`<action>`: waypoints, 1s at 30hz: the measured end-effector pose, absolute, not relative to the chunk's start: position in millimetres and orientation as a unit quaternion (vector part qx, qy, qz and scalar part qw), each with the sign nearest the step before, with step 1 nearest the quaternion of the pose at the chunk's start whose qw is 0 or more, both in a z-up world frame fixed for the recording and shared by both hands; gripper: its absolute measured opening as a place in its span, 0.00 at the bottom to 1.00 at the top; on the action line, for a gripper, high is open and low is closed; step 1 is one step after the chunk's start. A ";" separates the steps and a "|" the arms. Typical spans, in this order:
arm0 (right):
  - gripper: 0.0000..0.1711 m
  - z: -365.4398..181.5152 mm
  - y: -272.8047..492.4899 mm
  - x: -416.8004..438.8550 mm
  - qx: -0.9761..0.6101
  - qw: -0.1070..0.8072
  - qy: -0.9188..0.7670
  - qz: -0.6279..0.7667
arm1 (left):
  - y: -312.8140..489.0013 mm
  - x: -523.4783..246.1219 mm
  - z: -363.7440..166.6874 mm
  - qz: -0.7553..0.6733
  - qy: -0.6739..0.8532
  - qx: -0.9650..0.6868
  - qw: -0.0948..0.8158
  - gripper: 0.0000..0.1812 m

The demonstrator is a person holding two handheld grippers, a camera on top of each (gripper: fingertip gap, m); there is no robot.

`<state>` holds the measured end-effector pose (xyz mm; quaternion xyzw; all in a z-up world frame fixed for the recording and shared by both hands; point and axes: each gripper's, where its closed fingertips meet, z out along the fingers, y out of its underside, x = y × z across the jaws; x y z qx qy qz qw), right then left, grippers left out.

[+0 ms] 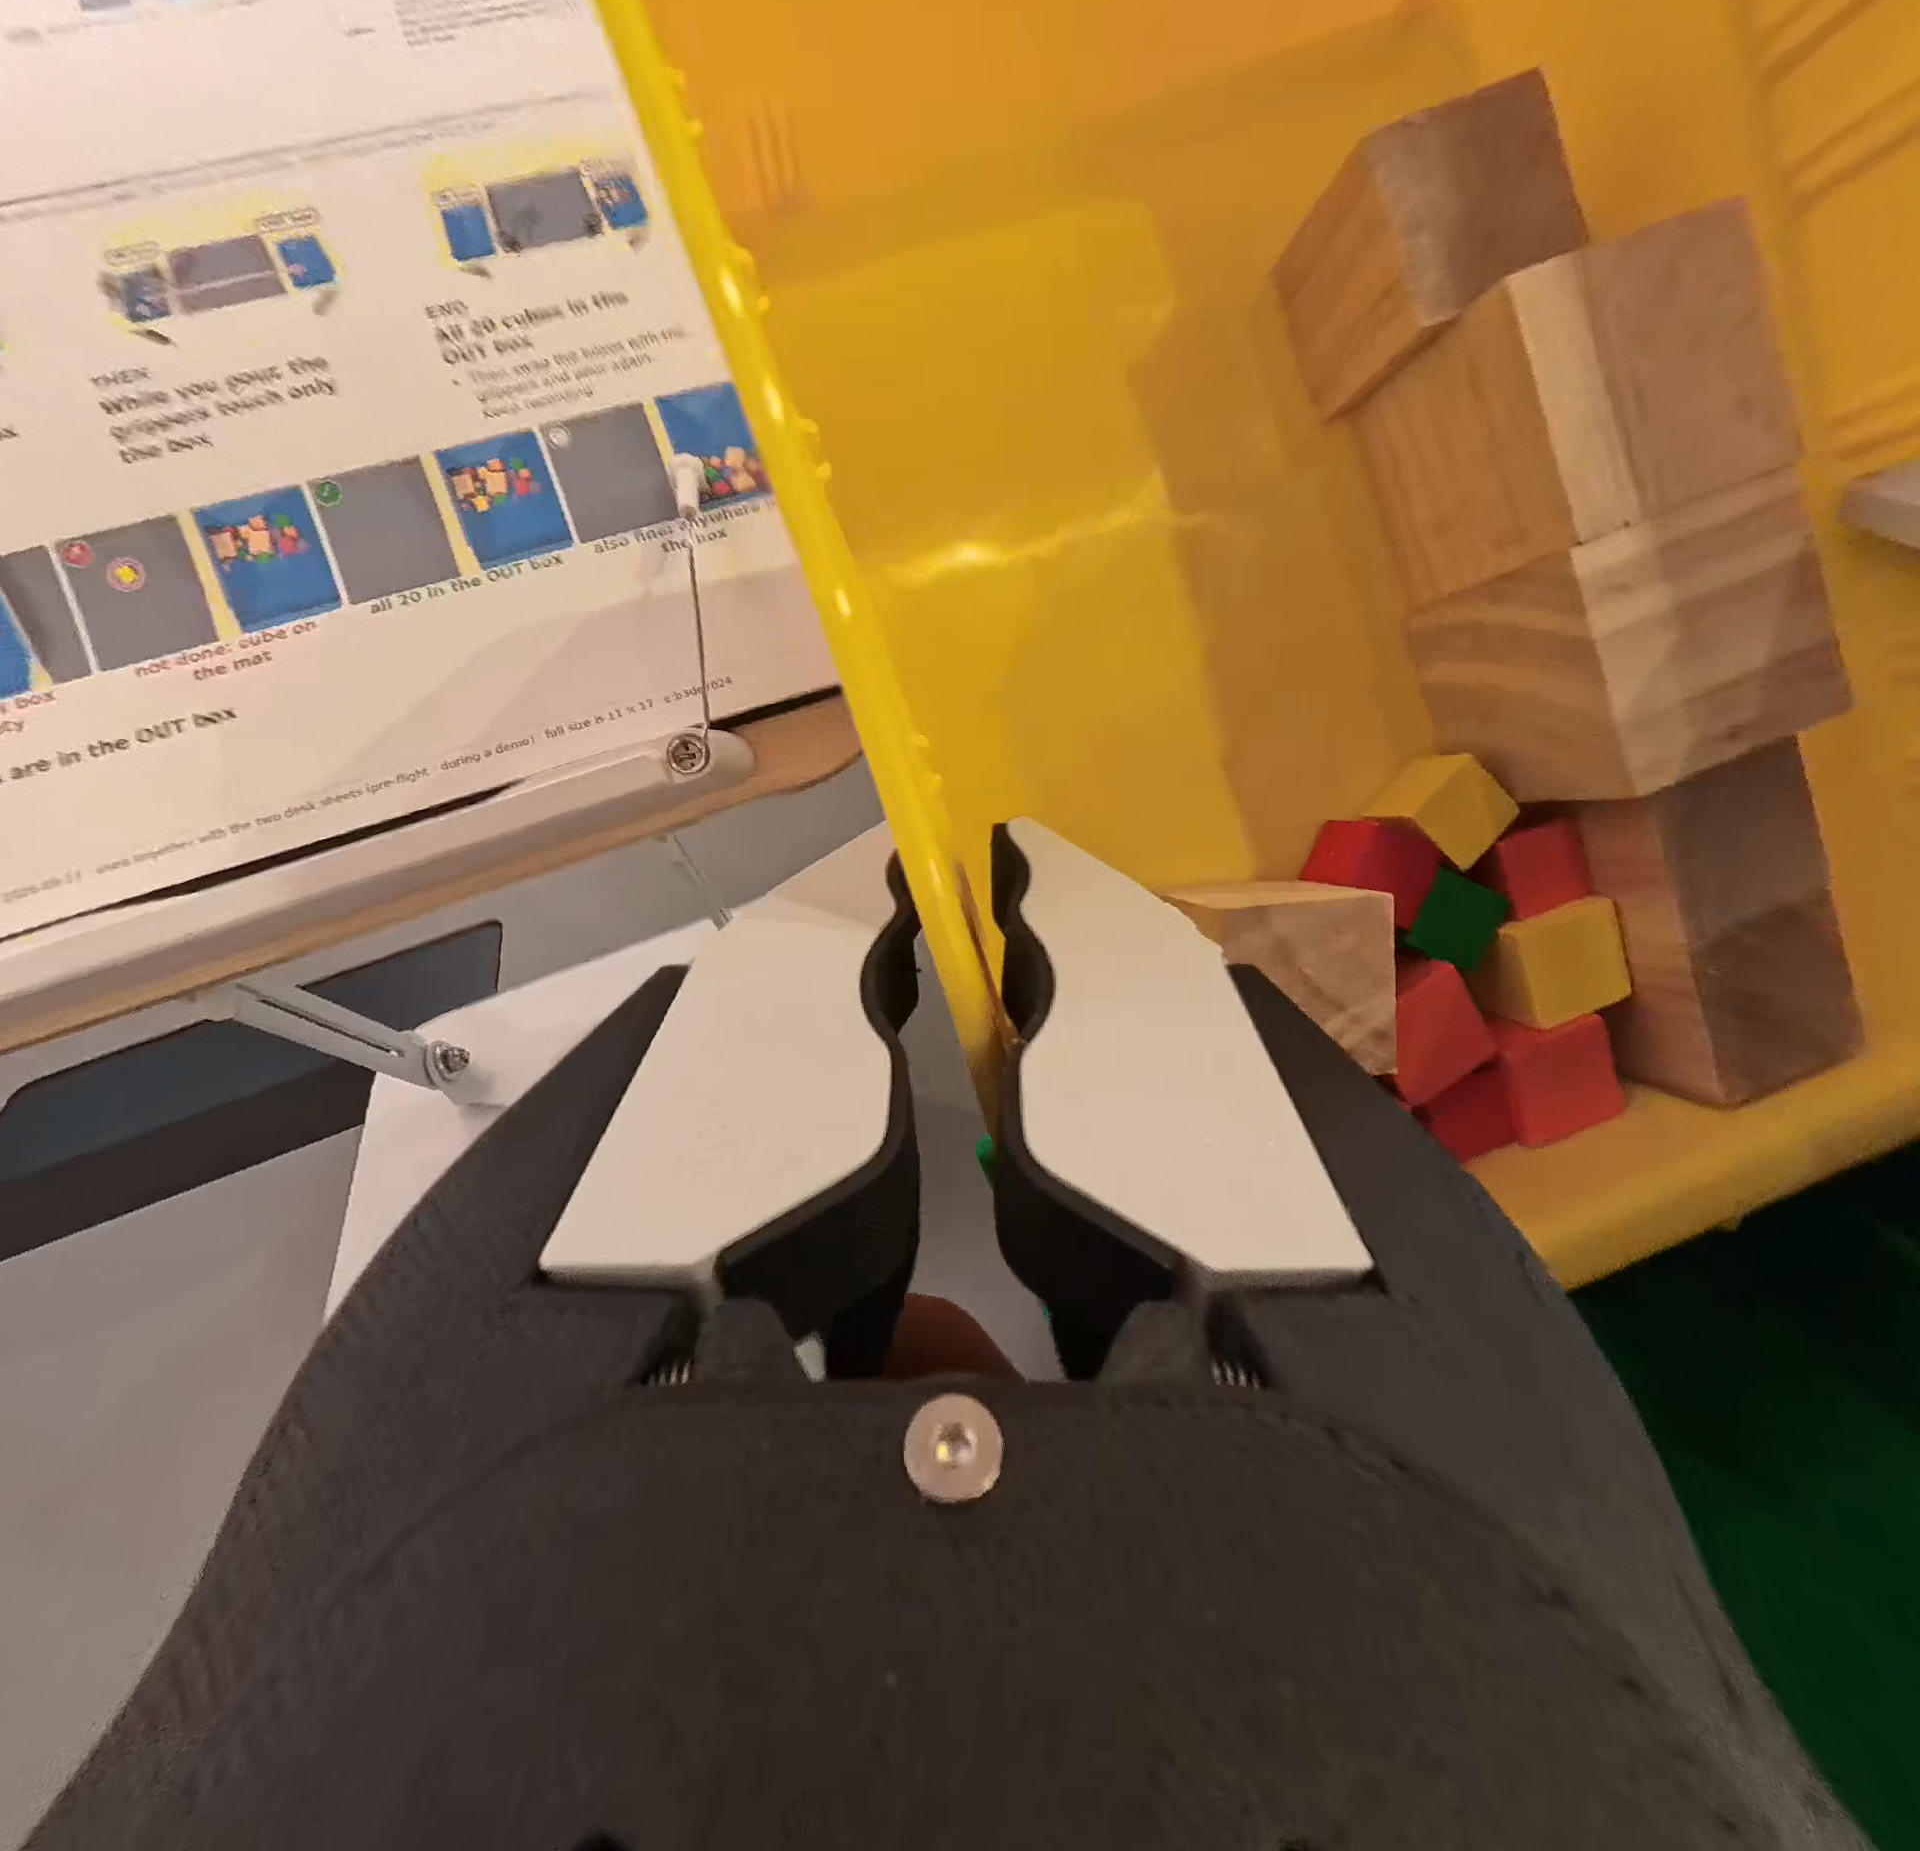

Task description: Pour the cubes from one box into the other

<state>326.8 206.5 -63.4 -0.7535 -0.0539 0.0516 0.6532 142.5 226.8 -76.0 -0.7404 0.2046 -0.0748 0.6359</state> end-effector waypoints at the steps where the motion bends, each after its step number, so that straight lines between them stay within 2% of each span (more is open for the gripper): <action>1: 0.00 -62.0 205.6 325.8 -0.748 0.660 -0.053 0.057 | 226.2 141.3 -72.0 -0.076 0.194 -0.728 0.653 0.04; 9: 0.02 -54.4 200.3 318.7 -0.717 0.687 -0.073 0.093 | 218.7 134.7 -56.7 -0.076 0.178 -0.661 0.725 0.03; 30: 0.03 -52.1 188.4 320.4 -0.676 0.715 -0.096 0.150 | 198.0 137.4 -46.2 -0.052 0.179 -0.585 0.790 0.04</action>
